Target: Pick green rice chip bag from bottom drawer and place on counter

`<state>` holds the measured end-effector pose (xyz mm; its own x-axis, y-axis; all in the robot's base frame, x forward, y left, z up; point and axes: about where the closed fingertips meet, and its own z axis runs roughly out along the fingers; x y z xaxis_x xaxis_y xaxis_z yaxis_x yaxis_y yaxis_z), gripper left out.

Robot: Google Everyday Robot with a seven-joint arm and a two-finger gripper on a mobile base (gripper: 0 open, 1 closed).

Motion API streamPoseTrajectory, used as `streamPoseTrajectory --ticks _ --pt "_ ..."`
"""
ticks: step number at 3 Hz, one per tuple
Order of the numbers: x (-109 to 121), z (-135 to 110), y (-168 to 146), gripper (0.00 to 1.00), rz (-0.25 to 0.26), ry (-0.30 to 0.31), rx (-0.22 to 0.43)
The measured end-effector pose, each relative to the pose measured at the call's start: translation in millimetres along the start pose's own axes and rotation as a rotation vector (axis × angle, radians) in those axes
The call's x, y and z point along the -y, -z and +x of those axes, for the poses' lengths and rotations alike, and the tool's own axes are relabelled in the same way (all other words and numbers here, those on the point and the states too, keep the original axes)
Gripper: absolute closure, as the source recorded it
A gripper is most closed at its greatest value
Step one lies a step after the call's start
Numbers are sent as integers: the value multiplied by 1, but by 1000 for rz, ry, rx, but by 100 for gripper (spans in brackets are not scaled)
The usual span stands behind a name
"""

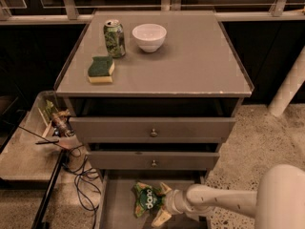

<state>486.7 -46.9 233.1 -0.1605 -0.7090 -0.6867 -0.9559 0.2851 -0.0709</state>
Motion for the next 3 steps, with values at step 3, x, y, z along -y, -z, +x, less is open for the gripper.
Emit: streamPoseTrajectory --ticks 3 --pt "40 49 -90 0 117 -36 -10"
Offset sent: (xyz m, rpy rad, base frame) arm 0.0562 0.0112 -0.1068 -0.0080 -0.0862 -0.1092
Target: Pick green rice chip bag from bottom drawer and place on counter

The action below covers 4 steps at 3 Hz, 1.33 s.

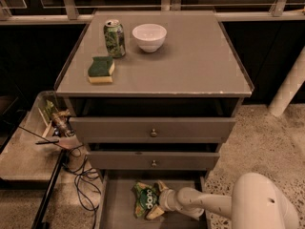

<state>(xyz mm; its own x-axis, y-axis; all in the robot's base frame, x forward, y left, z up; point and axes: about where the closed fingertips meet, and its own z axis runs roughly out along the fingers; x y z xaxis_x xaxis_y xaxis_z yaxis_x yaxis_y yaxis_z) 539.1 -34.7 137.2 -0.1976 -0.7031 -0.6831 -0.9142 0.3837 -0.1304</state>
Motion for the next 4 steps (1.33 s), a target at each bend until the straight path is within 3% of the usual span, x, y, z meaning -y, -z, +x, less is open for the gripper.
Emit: streamPoseTrajectory --ticks 1,2,4 --pt "6 1 -2 0 10 -2 0" --pt "6 1 -2 18 10 -2 0" --pt "6 1 -2 64 9 -2 0"
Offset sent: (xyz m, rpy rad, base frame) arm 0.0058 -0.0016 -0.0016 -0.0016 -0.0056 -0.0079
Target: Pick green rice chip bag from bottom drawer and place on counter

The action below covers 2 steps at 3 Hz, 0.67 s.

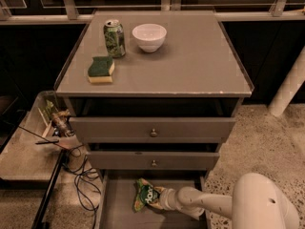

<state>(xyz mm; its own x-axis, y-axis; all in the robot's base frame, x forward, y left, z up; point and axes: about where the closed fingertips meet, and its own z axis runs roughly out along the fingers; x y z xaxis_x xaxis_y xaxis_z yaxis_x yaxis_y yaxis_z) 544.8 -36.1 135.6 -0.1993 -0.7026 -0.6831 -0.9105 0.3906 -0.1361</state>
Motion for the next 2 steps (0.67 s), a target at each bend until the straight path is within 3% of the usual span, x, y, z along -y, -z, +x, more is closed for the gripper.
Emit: streamPoseTrajectory --ticks 1,2 --pt "-2 0 7 88 4 -9 15" --pt "-7 1 17 100 -1 -22 44"
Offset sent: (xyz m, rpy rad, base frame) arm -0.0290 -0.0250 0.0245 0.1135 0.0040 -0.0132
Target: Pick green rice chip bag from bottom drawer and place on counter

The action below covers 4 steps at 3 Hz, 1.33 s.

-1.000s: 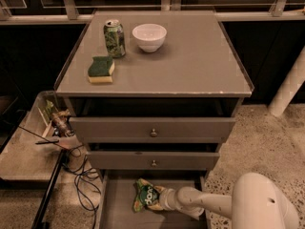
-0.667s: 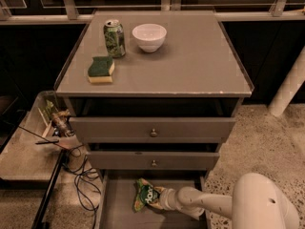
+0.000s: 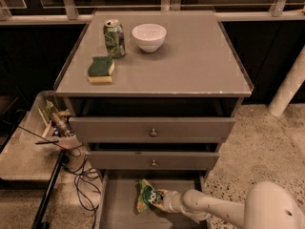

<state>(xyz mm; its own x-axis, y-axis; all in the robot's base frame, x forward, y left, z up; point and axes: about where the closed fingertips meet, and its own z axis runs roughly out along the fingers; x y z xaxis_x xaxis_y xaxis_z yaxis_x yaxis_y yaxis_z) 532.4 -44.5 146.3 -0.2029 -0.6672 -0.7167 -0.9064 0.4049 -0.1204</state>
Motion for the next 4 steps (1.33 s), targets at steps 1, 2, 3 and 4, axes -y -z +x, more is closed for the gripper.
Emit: streamPoseTrajectory --ticks 1,2,3,4 --pt "-6 -2 22 100 6 -1 36" --pt "-13 -8 48 100 20 6 84" --pt "-19 -16 69 100 24 25 104" --pt "-23 -32 95 100 43 72 112"
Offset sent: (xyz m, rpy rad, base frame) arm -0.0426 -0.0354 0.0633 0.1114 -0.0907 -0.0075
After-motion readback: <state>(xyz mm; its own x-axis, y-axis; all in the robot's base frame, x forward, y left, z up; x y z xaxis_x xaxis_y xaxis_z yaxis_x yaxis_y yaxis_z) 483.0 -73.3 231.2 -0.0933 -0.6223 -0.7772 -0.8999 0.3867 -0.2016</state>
